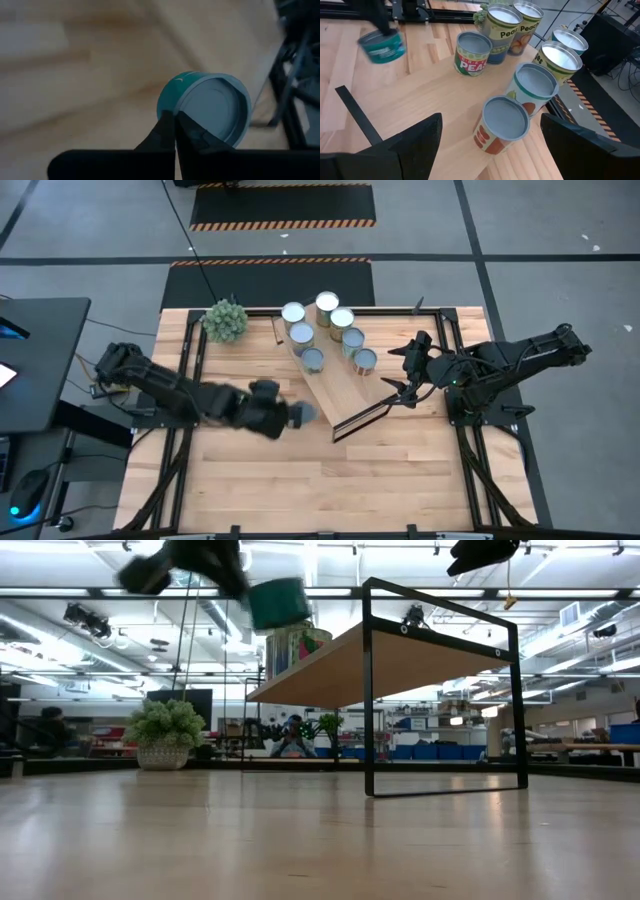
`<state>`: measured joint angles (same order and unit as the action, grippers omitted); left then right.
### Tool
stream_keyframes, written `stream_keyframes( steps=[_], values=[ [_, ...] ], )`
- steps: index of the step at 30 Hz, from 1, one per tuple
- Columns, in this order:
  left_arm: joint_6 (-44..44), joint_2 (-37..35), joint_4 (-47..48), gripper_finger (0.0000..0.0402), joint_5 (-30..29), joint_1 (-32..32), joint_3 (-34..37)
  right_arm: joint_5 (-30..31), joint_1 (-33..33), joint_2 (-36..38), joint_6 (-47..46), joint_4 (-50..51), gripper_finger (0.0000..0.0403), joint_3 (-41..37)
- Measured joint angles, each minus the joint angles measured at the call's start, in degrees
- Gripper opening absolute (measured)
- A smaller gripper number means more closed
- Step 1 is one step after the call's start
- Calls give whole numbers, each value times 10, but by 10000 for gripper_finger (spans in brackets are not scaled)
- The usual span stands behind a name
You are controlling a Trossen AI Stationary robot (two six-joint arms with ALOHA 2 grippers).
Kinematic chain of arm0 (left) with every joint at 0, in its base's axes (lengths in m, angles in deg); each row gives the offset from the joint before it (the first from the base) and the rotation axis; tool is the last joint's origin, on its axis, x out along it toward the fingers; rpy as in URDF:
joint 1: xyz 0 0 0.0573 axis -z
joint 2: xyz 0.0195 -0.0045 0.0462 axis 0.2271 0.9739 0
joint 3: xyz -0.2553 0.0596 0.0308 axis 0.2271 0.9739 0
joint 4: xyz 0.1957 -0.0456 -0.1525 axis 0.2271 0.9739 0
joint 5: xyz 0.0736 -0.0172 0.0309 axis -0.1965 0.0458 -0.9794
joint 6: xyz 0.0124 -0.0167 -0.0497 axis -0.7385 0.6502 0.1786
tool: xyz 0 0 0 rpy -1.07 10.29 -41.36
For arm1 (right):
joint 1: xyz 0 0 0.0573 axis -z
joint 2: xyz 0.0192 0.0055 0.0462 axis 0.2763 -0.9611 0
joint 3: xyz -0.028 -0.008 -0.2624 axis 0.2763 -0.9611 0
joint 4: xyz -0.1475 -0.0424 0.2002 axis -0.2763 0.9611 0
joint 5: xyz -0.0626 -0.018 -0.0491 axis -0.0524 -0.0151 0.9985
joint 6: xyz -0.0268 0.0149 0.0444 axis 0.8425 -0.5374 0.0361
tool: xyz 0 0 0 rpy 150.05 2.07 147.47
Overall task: Pick and place cans onto a shelf
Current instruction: Put the dark blue can on the shelf
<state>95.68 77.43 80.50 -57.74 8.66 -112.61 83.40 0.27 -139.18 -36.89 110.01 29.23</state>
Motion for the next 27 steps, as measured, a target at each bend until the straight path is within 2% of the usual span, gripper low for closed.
stream_keyframes(
  steps=[7,11,16,27],
  values=[
    [-70,2,88,0,27,-88,-95,0,0,0,7,-23,346,0],
    [-94,3,83,0,42,-118,-120,0,0,0,16,-24,346,0],
    [-101,30,100,0,43,-132,-160,0,0,3,20,-23,346,0],
    [-125,154,172,0,87,-143,-271,-4,0,24,50,-19,346,0]
  ],
)
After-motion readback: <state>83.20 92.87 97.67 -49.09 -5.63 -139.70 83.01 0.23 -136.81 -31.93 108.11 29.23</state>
